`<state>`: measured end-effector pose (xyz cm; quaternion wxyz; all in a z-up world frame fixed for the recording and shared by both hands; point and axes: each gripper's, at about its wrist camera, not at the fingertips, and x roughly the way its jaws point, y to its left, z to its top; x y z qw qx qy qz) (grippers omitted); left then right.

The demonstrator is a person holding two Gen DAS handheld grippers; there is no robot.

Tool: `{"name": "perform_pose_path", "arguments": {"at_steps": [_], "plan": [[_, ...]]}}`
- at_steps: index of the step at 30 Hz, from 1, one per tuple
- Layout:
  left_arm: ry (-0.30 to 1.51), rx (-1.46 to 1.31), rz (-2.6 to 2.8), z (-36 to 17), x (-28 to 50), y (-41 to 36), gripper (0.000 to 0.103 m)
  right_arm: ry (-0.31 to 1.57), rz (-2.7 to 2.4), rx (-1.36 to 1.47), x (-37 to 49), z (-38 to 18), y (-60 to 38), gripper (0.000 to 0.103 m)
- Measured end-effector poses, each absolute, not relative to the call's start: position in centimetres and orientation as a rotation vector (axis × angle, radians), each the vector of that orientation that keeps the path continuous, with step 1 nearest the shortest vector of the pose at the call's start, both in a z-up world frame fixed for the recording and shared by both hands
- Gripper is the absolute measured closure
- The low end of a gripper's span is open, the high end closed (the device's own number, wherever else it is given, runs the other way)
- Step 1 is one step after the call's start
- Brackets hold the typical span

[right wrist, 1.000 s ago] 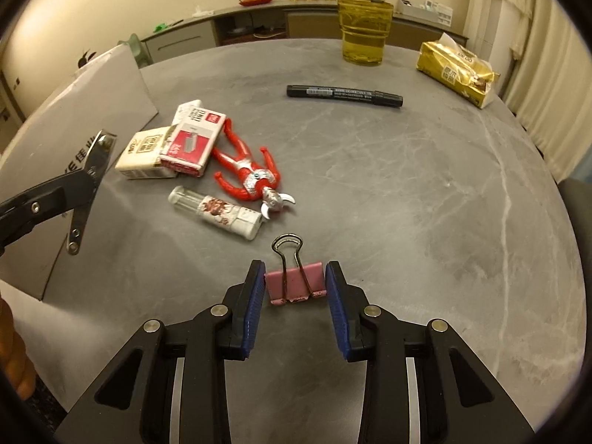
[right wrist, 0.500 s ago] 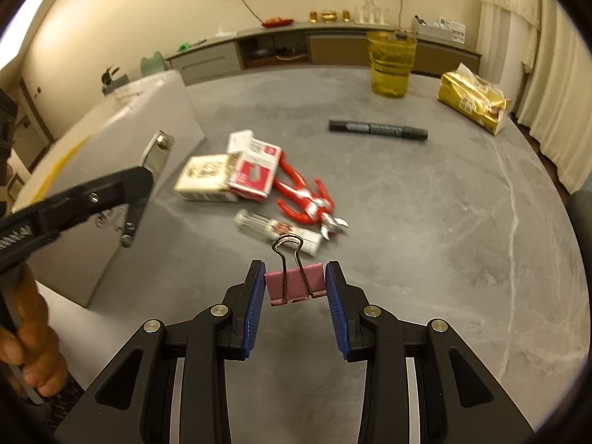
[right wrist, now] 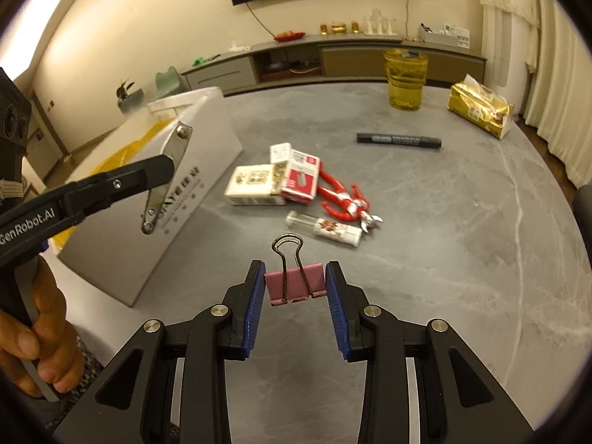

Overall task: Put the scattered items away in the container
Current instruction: 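Carry the nail clipper and binder clip with both tools over the white box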

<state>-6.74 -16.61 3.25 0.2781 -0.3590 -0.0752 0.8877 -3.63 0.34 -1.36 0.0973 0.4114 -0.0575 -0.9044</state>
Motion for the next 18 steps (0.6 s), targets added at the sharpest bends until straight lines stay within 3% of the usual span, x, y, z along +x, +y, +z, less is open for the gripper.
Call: {"name": "perform_pose_path", "arguments": {"at_steps": [18], "plan": [[-0.228,-0.912,2.443,5.7,-3.0,-20.7,0.093,-0.157,-2.607,1.094,-1.4,2.7,-4.2,0.067]]}}
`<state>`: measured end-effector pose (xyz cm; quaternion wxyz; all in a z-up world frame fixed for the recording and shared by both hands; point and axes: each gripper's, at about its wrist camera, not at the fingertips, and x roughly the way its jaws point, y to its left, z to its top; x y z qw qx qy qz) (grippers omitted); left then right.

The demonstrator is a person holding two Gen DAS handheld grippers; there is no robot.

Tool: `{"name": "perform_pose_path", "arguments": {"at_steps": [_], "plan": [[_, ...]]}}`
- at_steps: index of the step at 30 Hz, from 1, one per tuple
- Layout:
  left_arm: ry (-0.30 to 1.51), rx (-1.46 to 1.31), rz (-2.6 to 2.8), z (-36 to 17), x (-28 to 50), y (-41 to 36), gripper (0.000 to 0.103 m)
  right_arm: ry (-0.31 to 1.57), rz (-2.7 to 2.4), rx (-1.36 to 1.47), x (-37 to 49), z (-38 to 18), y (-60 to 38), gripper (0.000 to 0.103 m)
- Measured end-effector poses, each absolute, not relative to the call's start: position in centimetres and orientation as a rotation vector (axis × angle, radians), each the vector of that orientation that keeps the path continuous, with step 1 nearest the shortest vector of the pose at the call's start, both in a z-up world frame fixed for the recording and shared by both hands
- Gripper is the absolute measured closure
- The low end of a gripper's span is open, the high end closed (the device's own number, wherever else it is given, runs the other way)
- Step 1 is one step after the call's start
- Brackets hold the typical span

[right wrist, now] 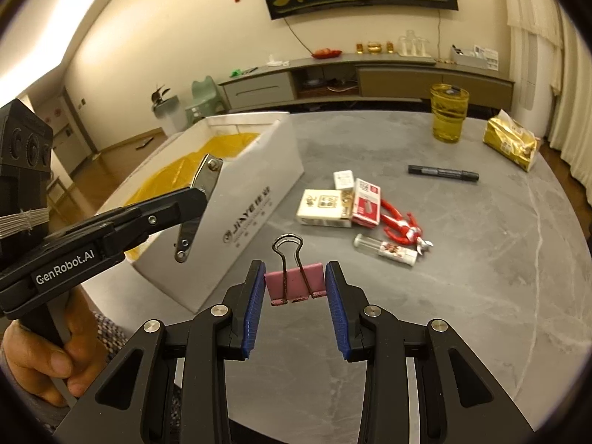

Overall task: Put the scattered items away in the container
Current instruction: 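Carry the nail clipper and binder clip with both tools over the white box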

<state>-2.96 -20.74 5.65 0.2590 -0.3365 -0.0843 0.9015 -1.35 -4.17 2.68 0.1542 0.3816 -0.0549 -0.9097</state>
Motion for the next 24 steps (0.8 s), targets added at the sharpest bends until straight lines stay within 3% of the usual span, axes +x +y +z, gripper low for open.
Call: {"name": "perform_pose_path", "arguments": {"at_steps": [24], "plan": [[-0.307,-0.857,2.513,7.5,-2.2,-25.5,0.093,-0.053,-2.554,1.008,-2.1,6.3,-8.8,0.067]]}}
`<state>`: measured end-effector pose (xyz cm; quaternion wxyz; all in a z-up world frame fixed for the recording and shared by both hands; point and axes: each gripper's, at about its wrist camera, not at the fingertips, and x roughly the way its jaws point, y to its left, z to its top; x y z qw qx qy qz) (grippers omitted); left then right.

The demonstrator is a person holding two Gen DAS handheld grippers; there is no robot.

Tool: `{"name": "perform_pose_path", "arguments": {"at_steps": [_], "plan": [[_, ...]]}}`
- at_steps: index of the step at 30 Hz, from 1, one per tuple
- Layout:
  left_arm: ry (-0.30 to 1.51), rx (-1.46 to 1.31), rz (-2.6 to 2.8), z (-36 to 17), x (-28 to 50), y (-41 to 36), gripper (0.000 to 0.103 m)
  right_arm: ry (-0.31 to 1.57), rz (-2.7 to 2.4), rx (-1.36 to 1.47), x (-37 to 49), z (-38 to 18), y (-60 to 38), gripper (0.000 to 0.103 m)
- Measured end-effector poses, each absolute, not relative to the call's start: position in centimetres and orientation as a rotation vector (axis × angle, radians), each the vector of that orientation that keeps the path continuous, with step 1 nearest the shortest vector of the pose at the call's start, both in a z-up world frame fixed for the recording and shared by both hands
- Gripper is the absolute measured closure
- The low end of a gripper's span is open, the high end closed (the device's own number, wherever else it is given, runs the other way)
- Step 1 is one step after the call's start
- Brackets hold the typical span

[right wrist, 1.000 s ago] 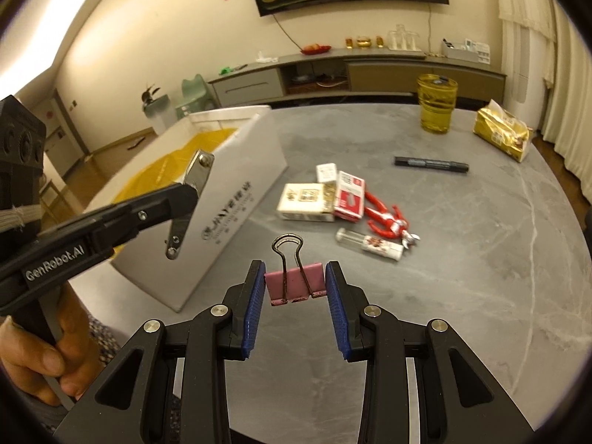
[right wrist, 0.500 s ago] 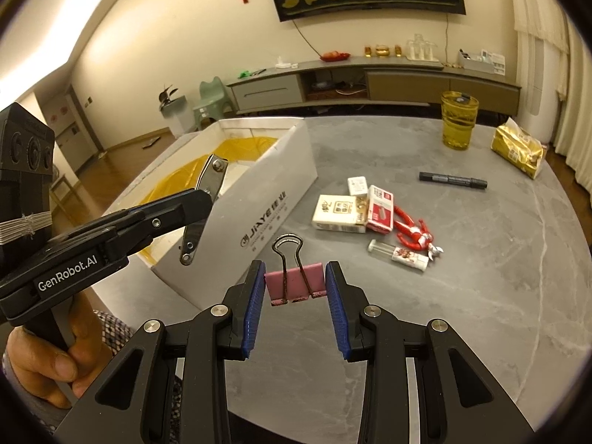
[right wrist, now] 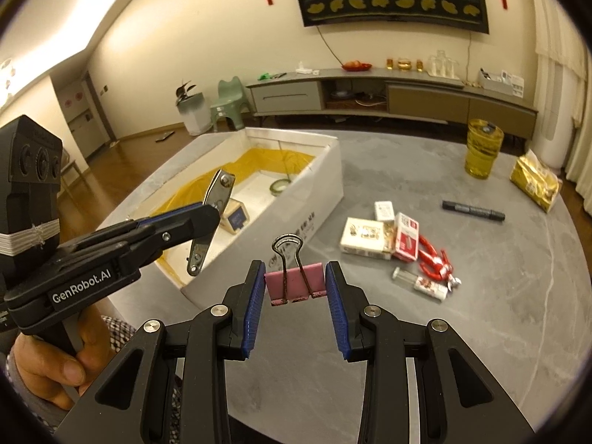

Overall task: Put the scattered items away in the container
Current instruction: 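Carry the nail clipper and binder clip with both tools over the white box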

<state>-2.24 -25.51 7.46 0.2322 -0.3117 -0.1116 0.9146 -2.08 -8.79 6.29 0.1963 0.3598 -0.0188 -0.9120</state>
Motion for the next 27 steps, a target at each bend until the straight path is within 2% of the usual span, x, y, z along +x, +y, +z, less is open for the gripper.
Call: {"name": "perform_pose_path", "arguments": {"at_steps": [27], "plan": [[-0.400,-0.894,2.590,6.9,-3.8,-30.2,0.093,0.091,-2.479,0.939,-7.0,8.7,-13.8,0.067]]}}
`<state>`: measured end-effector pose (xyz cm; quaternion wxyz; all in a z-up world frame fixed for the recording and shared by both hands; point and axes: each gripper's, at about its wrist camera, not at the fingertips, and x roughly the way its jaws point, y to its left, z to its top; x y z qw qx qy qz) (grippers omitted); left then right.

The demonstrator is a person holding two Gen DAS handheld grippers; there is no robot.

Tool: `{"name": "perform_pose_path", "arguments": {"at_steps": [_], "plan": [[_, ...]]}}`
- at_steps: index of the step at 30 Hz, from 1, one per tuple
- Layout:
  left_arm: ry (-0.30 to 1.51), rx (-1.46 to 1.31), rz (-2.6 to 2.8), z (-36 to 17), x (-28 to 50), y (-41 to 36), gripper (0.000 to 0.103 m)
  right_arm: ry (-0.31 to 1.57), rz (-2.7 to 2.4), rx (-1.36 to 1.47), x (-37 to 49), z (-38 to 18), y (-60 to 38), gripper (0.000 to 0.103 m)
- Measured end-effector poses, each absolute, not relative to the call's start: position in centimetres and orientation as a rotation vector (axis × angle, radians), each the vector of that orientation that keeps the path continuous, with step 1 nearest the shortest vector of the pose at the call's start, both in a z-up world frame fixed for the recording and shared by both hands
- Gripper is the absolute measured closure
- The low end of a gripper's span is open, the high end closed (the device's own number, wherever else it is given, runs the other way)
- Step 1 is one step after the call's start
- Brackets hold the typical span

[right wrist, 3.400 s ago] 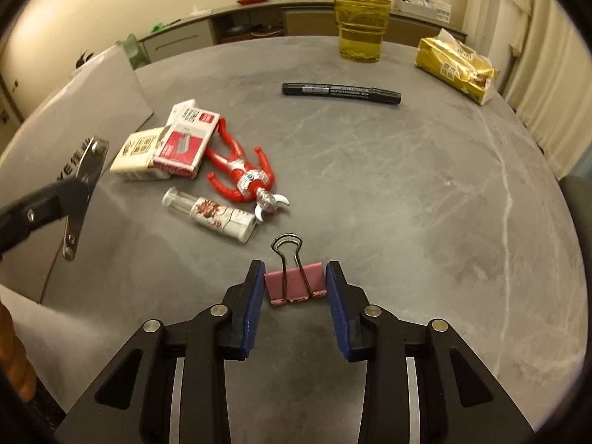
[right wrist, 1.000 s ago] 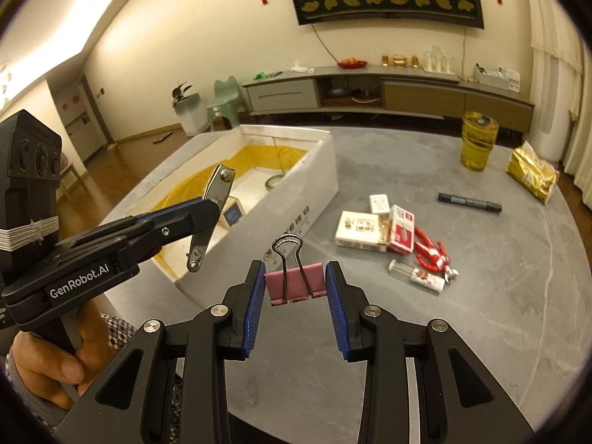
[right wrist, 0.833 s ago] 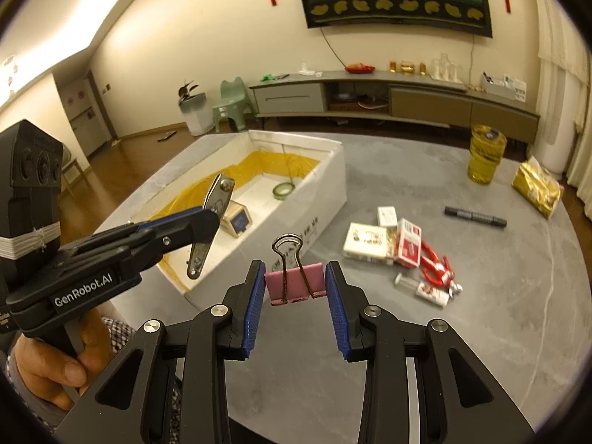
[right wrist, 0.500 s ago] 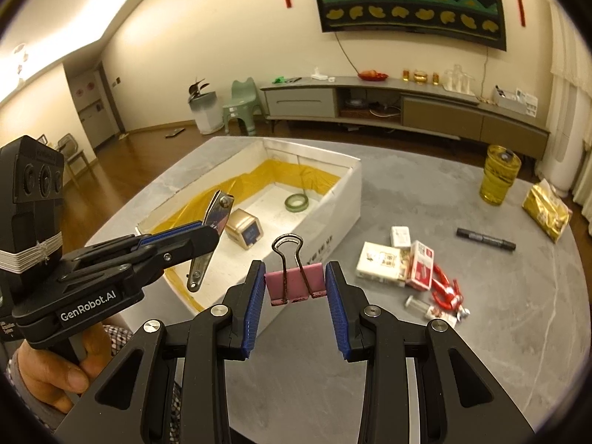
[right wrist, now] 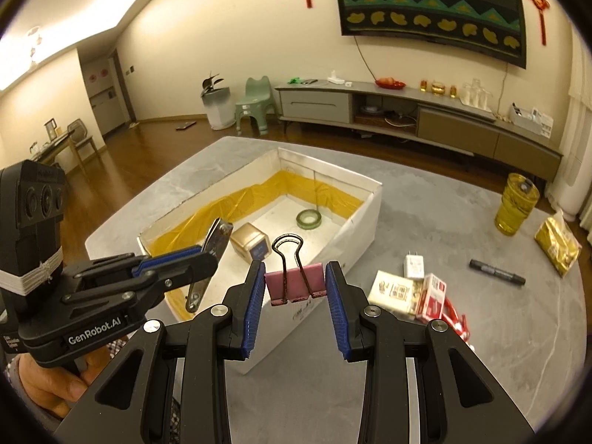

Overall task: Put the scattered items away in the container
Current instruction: 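Carry the nail clipper and binder clip with both tools over the white box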

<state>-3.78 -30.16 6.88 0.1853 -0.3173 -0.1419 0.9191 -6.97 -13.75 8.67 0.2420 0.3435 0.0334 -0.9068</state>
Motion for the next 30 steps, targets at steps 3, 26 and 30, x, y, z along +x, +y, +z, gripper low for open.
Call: {"name": "perform_pose_path", "arguments": {"at_steps": [3,26,30], "plan": [[-0.414,-0.911,2.599,6.7,-4.2,-30.7,0.093,0.106,-2.467,0.938,-7.7,8.8,-14.4,0.067],[-0.415,-1.111,2.616,3.5,-9.5,-31.0,0.093,0.164,-2.358,1.065,-17.1,6.2,-18.5,0.067],[-0.422,-1.147,2.604,2.8,-9.9,-31.3,0.093,0.184,-2.345,1.092,-18.5,5.6,-19.0,0.067]]}}
